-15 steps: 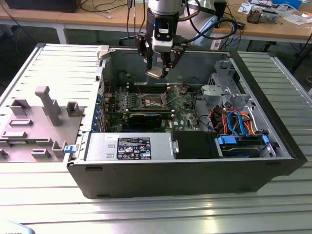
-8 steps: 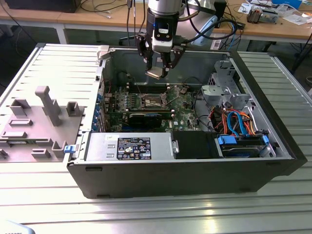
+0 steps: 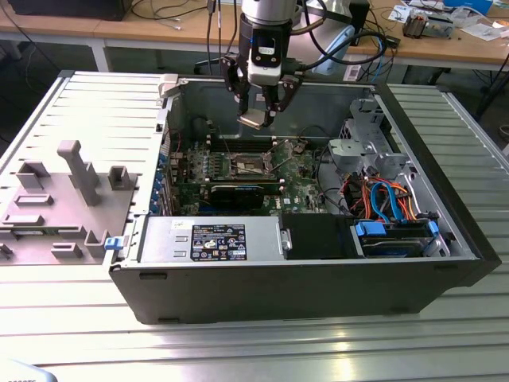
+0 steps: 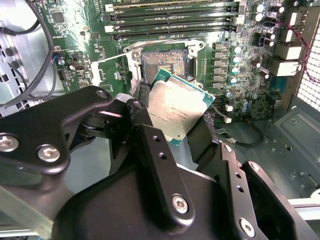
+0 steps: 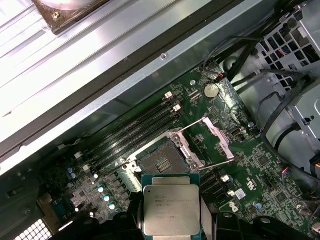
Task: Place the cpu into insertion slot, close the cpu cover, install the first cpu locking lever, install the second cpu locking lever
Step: 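Place the cpu into insertion slot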
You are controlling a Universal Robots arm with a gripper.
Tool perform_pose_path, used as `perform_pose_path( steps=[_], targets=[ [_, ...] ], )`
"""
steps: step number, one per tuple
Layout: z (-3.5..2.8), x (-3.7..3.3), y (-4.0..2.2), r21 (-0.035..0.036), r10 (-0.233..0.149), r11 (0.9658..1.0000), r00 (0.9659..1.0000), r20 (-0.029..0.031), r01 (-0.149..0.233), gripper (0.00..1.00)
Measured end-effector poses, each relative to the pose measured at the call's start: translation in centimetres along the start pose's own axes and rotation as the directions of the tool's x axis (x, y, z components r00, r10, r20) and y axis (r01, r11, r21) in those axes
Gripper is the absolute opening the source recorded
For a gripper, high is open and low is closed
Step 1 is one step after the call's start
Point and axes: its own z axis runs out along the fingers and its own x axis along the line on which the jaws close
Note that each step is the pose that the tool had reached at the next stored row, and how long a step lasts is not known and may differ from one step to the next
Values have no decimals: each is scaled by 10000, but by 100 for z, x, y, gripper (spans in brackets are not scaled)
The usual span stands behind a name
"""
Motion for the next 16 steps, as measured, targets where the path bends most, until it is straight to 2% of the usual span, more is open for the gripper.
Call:
perform_pose_path(
  steps=[16],
  targets=[
    [2, 0, 0, -2, 91, 10000, 10000, 0, -91, 55]
  ],
)
